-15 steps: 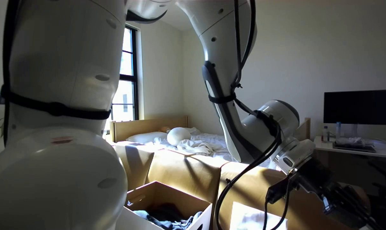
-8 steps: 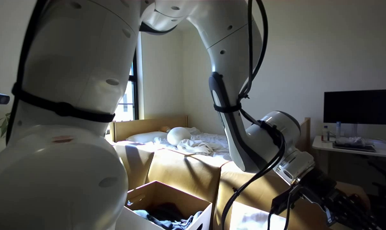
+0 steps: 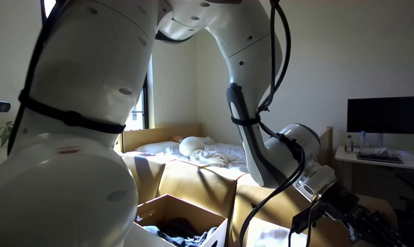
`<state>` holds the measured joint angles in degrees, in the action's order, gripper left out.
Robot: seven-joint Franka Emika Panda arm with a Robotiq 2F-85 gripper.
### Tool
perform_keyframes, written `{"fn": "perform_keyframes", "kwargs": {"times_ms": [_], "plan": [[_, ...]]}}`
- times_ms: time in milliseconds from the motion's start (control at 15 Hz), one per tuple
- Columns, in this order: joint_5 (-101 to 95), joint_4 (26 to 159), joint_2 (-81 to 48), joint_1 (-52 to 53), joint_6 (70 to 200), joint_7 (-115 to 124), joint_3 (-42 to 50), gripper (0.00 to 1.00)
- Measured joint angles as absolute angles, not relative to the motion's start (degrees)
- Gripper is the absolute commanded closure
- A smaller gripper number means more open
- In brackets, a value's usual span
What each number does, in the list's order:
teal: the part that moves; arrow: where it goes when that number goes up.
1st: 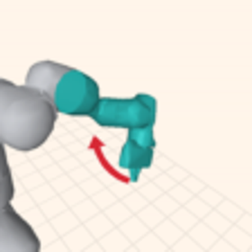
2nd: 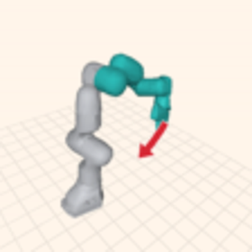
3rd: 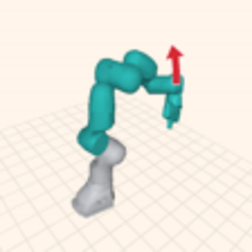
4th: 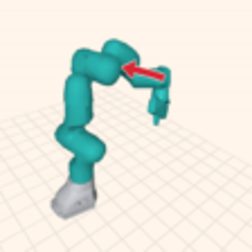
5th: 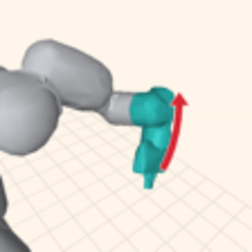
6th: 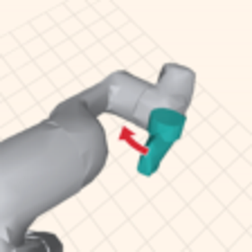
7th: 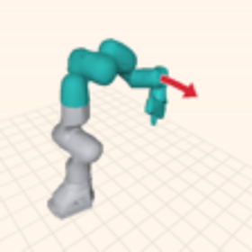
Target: Remove the yellow book and then the brown book from the box and place them on the right armrest of the chair
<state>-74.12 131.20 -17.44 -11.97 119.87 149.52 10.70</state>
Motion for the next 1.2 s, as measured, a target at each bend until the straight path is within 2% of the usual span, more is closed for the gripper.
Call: {"fn": "perform_keyframes", "kwargs": {"times_ms": [533, 1200], "plan": [[-73.79, 126.08, -25.88, -9.4, 121.5, 149.52, 10.6, 0.98], [-71.63, 129.38, -33.59, -7.85, 122.35, 149.53, 15.01, 0.98]]}}
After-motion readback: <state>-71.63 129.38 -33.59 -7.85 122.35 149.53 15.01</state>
